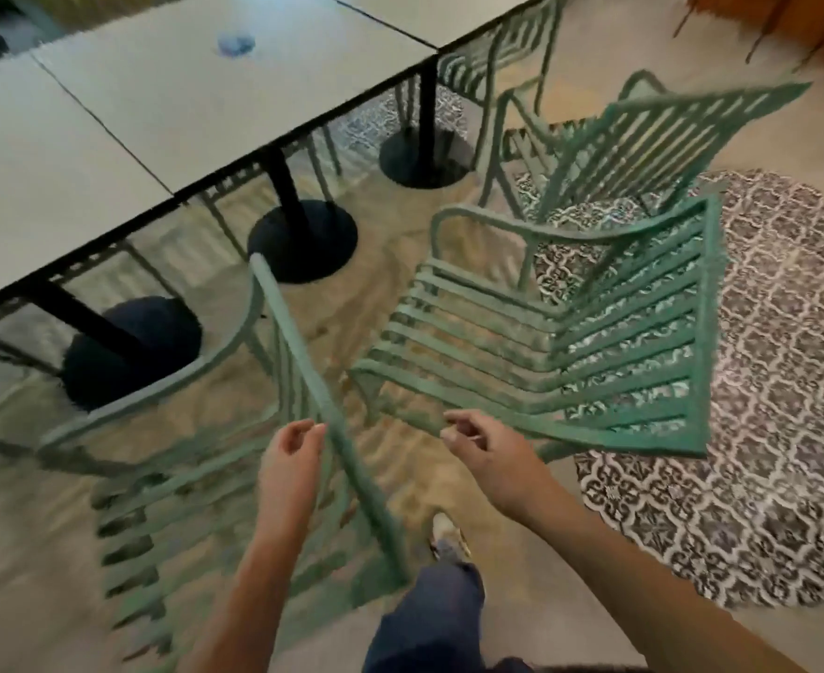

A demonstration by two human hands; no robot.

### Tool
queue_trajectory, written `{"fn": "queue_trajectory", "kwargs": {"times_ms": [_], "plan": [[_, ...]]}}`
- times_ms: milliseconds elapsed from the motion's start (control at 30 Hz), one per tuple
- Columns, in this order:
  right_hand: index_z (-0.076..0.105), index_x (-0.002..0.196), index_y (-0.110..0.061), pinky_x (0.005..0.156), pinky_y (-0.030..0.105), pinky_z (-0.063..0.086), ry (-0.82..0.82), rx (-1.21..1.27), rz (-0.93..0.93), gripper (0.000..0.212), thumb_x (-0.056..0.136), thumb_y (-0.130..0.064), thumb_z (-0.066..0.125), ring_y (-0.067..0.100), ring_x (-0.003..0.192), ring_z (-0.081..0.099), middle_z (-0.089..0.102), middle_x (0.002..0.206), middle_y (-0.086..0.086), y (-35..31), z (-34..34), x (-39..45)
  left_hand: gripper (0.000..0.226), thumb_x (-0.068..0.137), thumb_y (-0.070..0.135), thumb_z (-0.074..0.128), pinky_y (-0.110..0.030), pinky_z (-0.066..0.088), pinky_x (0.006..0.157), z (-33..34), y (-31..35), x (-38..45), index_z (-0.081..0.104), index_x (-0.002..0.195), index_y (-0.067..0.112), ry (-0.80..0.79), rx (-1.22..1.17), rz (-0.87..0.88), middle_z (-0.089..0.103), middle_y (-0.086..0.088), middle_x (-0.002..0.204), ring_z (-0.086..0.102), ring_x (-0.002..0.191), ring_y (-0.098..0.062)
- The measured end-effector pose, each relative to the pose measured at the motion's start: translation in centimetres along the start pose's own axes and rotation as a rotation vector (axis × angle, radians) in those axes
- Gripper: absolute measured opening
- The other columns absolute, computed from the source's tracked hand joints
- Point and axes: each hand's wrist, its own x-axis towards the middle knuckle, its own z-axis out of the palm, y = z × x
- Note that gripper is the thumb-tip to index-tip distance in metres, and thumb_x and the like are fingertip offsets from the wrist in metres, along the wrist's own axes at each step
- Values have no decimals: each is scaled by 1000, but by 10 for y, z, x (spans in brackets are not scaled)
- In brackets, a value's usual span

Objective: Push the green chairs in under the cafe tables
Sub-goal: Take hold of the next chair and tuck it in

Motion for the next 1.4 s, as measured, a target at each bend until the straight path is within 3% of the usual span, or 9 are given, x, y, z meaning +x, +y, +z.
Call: {"fn": "queue_trajectory", "kwargs": {"times_ms": [167,367,467,600,800,933,1033,1200,1400], "plan": [[51,133,-19,82,19,38,-245,-279,-169,40,96,-33,52,11,107,55,57,118,-3,-46,6,83,30,92,27,61,-33,49,84,6,-10,16,59,119,14,117,106,-49,63,-3,110,59,98,-16],[40,142,-25,108,30,34,-465,-755,-697,52,94,-41,52,16,131,38,44,141,-3,-100,31,167,50,76,60,58,-40,51,93,18,-19,3,58,115,29,154,5,-258,61,8,117,59,104,-10],[40,144,-21,117,35,25,-602,-950,-1016,60,92,-48,52,20,140,29,40,147,2,-123,48,208,34,85,52,58,-33,48,92,32,-18,-9,53,115,37,224,140,-257,56,18,113,58,106,-11],[43,141,-25,121,41,10,-852,-1088,-1282,68,86,-64,46,16,146,16,39,149,-1,-147,75,266,55,84,66,44,-33,42,96,46,-13,-16,45,131,35,242,467,-296,51,13,126,50,116,-13],[56,129,-33,119,35,2,-1110,-1262,-1496,76,76,-84,38,8,136,37,56,134,-11,-164,111,323,55,89,61,38,-32,37,96,80,3,-12,40,136,32,304,501,-486,48,7,132,47,121,-18],[61,123,-34,113,34,26,-1195,-1312,-1572,75,72,-85,42,10,124,52,61,127,-12,-182,120,329,63,84,68,27,-35,42,94,101,5,-8,42,134,32,371,357,-683,50,5,132,49,119,-21],[63,118,-36,96,31,42,-1212,-1371,-1577,75,71,-88,35,12,110,59,64,117,-14,-183,122,331,47,92,59,36,-37,44,90,108,0,-6,42,128,29,383,413,-755,54,2,126,52,116,-25],[67,99,-32,85,32,47,-1150,-1270,-1615,95,62,-97,10,15,96,63,68,99,-10,-173,122,337,41,92,60,36,-40,48,84,110,-7,-9,45,118,28,392,444,-729,62,2,114,59,106,-27],[65,109,-33,97,31,42,-1162,-1297,-1622,85,67,-92,20,11,108,59,66,111,-12,-172,119,332,44,93,60,36,-38,47,83,104,-7,-16,45,124,30,398,530,-671,63,1,115,61,105,-27]]}}
